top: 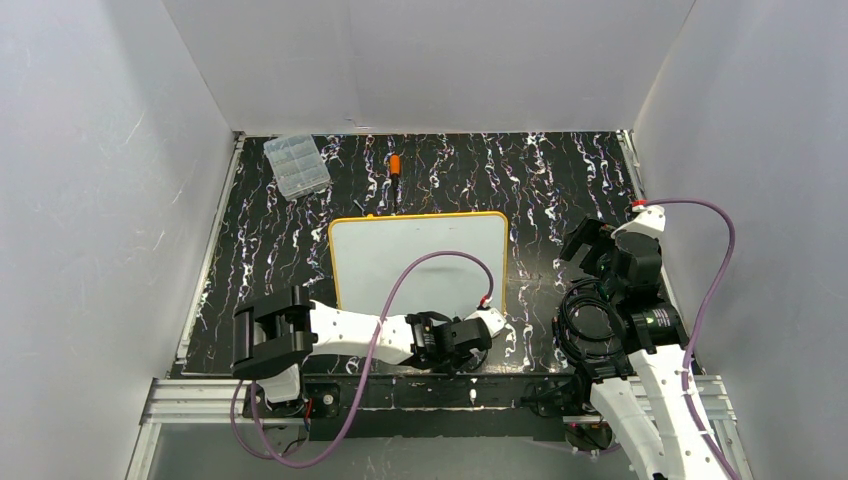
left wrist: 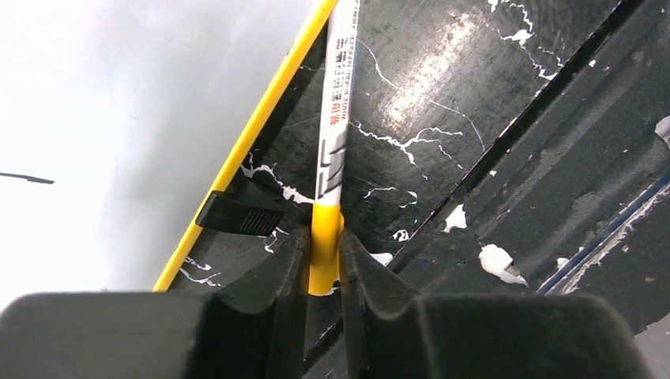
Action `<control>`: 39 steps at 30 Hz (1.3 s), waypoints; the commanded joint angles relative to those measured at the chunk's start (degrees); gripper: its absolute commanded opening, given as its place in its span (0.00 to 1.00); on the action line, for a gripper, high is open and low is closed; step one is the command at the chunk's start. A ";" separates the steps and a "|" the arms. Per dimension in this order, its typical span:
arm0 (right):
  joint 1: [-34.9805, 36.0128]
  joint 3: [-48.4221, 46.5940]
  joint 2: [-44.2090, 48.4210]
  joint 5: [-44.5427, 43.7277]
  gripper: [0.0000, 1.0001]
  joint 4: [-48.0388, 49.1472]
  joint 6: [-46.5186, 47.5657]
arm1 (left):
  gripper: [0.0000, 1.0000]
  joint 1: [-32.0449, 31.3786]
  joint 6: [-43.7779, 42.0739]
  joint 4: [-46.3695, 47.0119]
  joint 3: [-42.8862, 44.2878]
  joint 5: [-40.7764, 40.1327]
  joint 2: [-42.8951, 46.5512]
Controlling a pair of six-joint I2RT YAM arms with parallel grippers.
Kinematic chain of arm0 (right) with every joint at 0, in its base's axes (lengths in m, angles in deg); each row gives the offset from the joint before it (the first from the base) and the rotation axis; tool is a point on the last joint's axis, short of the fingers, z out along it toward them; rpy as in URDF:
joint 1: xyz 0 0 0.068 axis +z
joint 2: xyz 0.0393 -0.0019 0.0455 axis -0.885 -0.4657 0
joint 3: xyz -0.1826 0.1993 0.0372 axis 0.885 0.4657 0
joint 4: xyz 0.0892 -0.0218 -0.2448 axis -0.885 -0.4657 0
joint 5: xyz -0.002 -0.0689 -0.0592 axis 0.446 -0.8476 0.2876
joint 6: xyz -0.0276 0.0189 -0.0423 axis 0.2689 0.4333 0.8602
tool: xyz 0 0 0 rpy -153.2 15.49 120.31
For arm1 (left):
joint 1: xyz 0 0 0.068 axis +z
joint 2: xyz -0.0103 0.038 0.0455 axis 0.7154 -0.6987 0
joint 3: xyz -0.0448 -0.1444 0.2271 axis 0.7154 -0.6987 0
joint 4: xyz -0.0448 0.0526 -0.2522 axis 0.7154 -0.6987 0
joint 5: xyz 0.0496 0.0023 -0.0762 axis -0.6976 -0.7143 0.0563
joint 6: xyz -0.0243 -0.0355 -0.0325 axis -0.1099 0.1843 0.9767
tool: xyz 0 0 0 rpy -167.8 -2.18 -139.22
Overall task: Write a sentence on the whiteboard
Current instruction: Open the whiteboard marker at the center of the board.
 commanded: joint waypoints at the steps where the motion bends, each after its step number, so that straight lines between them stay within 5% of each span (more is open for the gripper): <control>1: -0.16 -0.25 0.75 0.19 1.00 2.21 0.40 | 0.11 -0.33 0.17 -2.59 0.66 -1.37 0.21; 4: -0.16 -1.37 0.71 0.74 1.00 0.97 0.40 | 0.00 -0.45 -1.27 -0.75 -0.83 0.35 2.07; 19: -0.16 -13.65 2.30 5.81 1.00 -6.97 1.82 | 0.00 -2.11 -10.38 8.85 -7.76 20.98 17.98; 26: -0.16 -17.30 -4.65 30.63 1.00 -5.99 5.19 | 0.00 1.07 -12.89 -2.52 0.18 18.38 26.28; 35: -0.08 -24.56 -15.31 62.91 1.00 -10.93 7.04 | 0.00 20.85 -23.36 -15.40 5.73 35.55 34.64; 39: 0.00 -23.43 -17.38 71.55 0.91 -10.79 7.08 | 0.00 24.56 -26.52 -16.47 6.25 40.19 35.27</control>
